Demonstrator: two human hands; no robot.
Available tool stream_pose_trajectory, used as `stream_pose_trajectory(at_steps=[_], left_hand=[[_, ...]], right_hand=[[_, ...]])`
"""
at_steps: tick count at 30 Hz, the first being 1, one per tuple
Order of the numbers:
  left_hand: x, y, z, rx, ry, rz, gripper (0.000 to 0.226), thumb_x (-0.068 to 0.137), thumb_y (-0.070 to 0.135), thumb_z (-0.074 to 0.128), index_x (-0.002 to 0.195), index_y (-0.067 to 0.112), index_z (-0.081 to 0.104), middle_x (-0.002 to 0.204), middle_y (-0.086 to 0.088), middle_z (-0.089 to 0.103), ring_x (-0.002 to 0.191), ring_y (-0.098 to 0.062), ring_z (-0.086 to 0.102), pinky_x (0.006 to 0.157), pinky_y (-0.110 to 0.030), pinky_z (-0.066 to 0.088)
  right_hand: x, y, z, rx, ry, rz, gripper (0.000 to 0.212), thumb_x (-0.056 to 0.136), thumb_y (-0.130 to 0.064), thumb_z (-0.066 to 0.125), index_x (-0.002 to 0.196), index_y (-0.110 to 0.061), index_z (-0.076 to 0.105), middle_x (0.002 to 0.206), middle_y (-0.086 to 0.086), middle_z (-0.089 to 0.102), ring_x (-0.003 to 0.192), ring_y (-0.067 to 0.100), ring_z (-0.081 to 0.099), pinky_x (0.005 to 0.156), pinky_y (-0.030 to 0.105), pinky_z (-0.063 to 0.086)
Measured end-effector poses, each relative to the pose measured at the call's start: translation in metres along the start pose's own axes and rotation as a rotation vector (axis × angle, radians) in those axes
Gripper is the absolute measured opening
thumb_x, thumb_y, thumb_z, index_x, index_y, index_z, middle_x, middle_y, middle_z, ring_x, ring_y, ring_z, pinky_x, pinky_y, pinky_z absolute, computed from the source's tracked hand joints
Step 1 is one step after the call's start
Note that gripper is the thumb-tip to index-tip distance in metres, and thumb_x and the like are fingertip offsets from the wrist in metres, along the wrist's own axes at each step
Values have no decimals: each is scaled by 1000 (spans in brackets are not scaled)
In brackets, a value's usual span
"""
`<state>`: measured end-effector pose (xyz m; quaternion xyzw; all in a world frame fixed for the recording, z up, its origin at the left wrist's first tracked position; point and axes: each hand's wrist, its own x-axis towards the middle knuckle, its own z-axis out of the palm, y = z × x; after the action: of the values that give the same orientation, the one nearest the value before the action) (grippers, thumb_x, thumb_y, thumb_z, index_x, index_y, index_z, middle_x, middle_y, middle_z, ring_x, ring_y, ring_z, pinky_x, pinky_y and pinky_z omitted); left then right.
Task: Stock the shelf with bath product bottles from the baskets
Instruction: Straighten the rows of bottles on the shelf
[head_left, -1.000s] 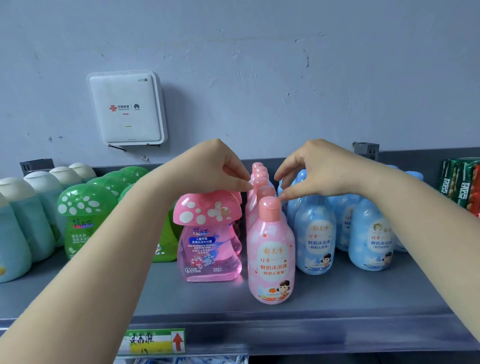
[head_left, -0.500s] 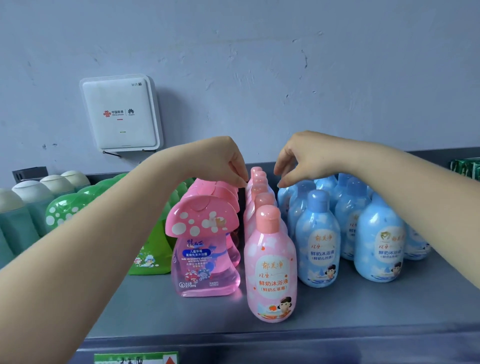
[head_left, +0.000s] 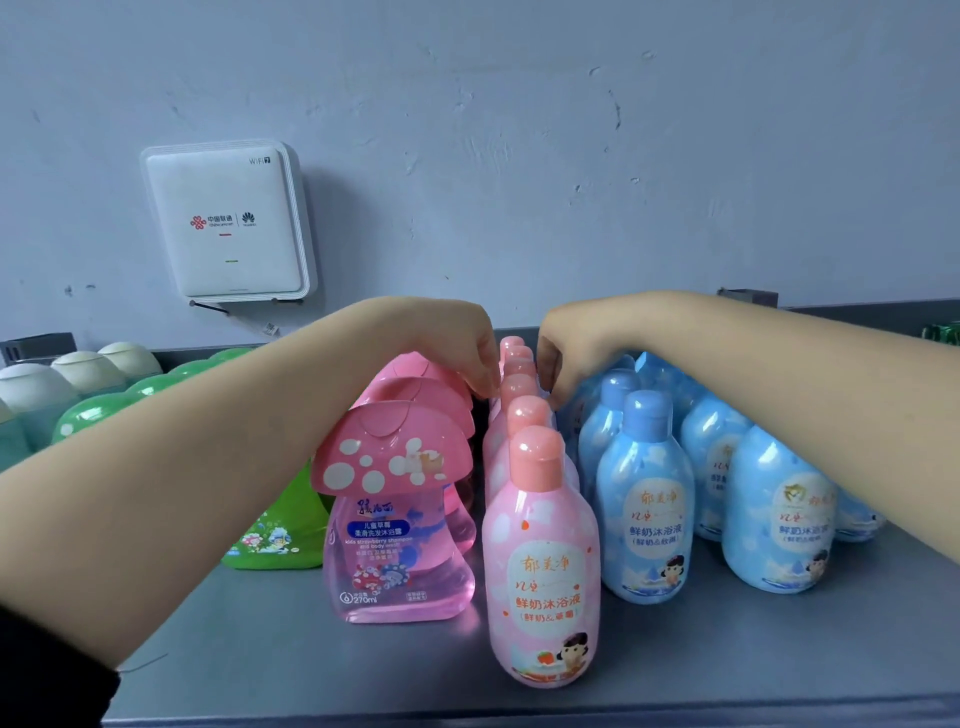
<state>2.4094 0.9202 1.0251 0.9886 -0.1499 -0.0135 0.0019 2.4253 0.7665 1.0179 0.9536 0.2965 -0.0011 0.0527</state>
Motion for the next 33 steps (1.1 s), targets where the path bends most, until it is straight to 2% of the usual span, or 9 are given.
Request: stream_pose_trajectory(at_steps=[5, 9, 12, 16, 25, 27, 29, 31, 33], left_hand=[[5, 2, 6, -4, 16, 17, 14, 79, 24, 71, 90, 16, 75, 63, 8, 56, 54, -4, 45, 59, -16, 38], [5, -2, 7, -33, 23, 9, 6, 77, 26, 72, 77, 21, 73, 52, 15, 55, 51, -3, 45, 58, -18, 38], [4, -4, 7, -35, 18, 16, 11, 76, 29, 73, 77, 18, 74, 58, 8, 55, 56, -9, 44, 63, -23, 39], [3, -4, 7, -44, 9, 17, 22, 76, 30, 73, 55, 27, 64, 45, 14, 49, 50, -6, 41, 59, -23, 37], [4, -3, 8, -45, 11, 30, 28, 77, 26, 72, 51, 30, 61, 41, 17, 50, 43, -1, 42, 56, -20, 37], [3, -4, 7, -41, 7, 39, 22, 78, 27, 72, 56, 29, 65, 46, 16, 52, 45, -1, 42, 59, -21, 38], [2, -4, 2, -46, 14, 43, 6, 79, 26, 72, 74, 23, 74, 60, 14, 61, 53, -1, 47, 65, -19, 41], [3, -8, -6, -53, 58, 59, 13, 79, 23, 72, 90, 19, 77, 75, 13, 70, 60, 6, 53, 68, -10, 42], [7, -12, -13, -70, 119, 56, 16, 78, 23, 74, 94, 21, 77, 86, 11, 73, 67, 6, 57, 76, -11, 44]], right_hand=[[4, 2, 4, 57, -24, -18, 36, 72, -35, 77, 98, -11, 70, 101, 7, 70, 81, 17, 58, 80, 31, 50], [5, 2, 6, 94, -20, -34, 33, 72, -32, 77, 96, -10, 70, 98, 8, 71, 78, 16, 58, 75, 29, 48], [6, 2, 7, 124, -9, -36, 34, 72, -31, 78, 95, -8, 69, 90, 7, 68, 76, 17, 55, 73, 29, 46], [7, 3, 8, 127, 2, -39, 31, 72, -32, 78, 88, -8, 67, 80, 3, 63, 71, 16, 53, 65, 27, 43], [8, 3, 8, 100, 7, -48, 26, 72, -32, 78, 64, -23, 55, 66, -3, 55, 57, 11, 47, 53, 22, 38], [7, 3, 6, 101, -3, -43, 21, 71, -34, 78, 71, -20, 63, 71, -2, 59, 62, 12, 51, 57, 22, 41], [6, 4, 0, 96, 7, -33, 25, 72, -35, 78, 87, -16, 70, 82, -3, 67, 75, 16, 60, 69, 26, 50], [5, 8, -9, 92, 55, -17, 28, 73, -32, 77, 96, -16, 72, 95, -2, 72, 91, 18, 65, 85, 33, 53], [5, 12, -17, 88, 85, -3, 28, 74, -30, 77, 98, -17, 71, 98, -3, 71, 94, 15, 63, 88, 30, 51]])
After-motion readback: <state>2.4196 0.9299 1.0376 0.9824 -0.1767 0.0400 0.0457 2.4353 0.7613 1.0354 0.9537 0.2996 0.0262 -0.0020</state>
